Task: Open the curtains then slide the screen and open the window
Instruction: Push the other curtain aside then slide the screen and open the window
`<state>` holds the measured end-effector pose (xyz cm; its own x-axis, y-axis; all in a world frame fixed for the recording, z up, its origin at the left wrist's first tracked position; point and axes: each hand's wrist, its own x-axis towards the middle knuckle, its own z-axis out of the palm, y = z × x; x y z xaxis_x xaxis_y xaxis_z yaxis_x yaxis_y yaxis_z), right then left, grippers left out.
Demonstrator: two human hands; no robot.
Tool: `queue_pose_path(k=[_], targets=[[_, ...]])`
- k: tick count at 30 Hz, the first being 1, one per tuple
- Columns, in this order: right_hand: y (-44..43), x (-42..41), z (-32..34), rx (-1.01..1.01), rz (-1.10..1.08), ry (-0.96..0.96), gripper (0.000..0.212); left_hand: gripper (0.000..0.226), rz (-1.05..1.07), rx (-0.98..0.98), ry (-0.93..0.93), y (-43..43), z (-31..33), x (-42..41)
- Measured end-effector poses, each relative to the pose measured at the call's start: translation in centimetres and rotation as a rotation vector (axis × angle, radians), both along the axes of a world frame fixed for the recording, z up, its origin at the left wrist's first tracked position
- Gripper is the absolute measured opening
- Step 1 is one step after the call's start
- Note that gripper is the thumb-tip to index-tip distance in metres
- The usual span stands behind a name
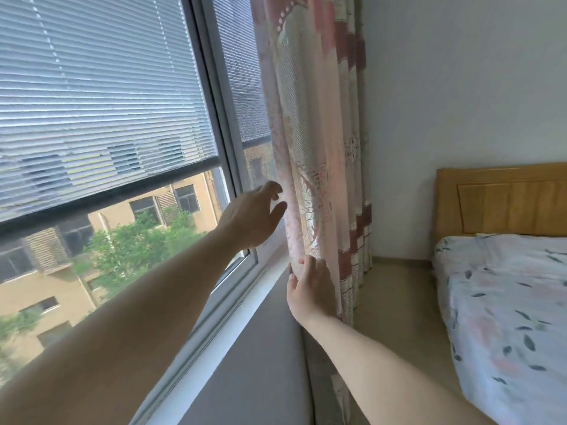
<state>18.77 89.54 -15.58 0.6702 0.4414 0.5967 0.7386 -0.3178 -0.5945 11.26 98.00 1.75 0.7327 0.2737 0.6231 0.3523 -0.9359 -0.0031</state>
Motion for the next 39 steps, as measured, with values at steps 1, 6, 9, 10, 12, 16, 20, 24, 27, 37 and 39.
queue_pose_path(k=[1,6,9,10,12,16,20,24,27,37,39], targets=[[1.1,1.6,-0.5,-0.003,-0.036,0.005,0.032,0.038,-0.013,-0.015,-0.001,1.3,-0.4,2.0],[6.1,8.1,-1.6,-0.019,-0.134,0.094,0.049,0.049,-0.098,-0.027,-0.030,7.0,-1.8,9.8],[9.3,12.3,-2.0,-0.001,-0.177,0.096,0.057,0.056,-0.150,-0.022,-0.088,11.0,-1.6,14.2],[10.5,13.7,-1.9,-0.012,-0.189,0.118,0.062,0.060,-0.153,-0.055,-0.114,12.4,-1.3,15.6],[12.9,16.5,-1.1,-0.045,-0.225,0.142,0.074,0.071,-0.158,-0.108,-0.150,15.2,-0.4,18.4],[17.9,21.1,0.6,-0.056,-0.271,0.184,0.099,0.099,-0.148,-0.150,-0.202,20.4,1.5,23.7],[22.7,24.8,1.5,0.007,-0.308,0.253,0.120,0.119,-0.221,-0.247,-0.270,23.9,0.9,29.5],[26.9,28.9,2.5,0.067,-0.314,0.310,0.132,0.130,-0.234,-0.408,-0.428,26.1,-0.4,34.4],[29.2,33.1,2.7,0.062,-0.305,0.354,0.137,0.134,-0.261,-0.695,-0.562,28.1,-1.0,38.1],[35.2,49.0,4.0,0.046,-0.228,0.326,0.122,0.106,-0.339,-0.866,-0.474,33.0,-2.2,56.5],[36.0,52.0,4.4,0.082,-0.253,0.359,0.123,0.085,-0.317,-0.818,-0.432,33.4,-1.6,58.9]])
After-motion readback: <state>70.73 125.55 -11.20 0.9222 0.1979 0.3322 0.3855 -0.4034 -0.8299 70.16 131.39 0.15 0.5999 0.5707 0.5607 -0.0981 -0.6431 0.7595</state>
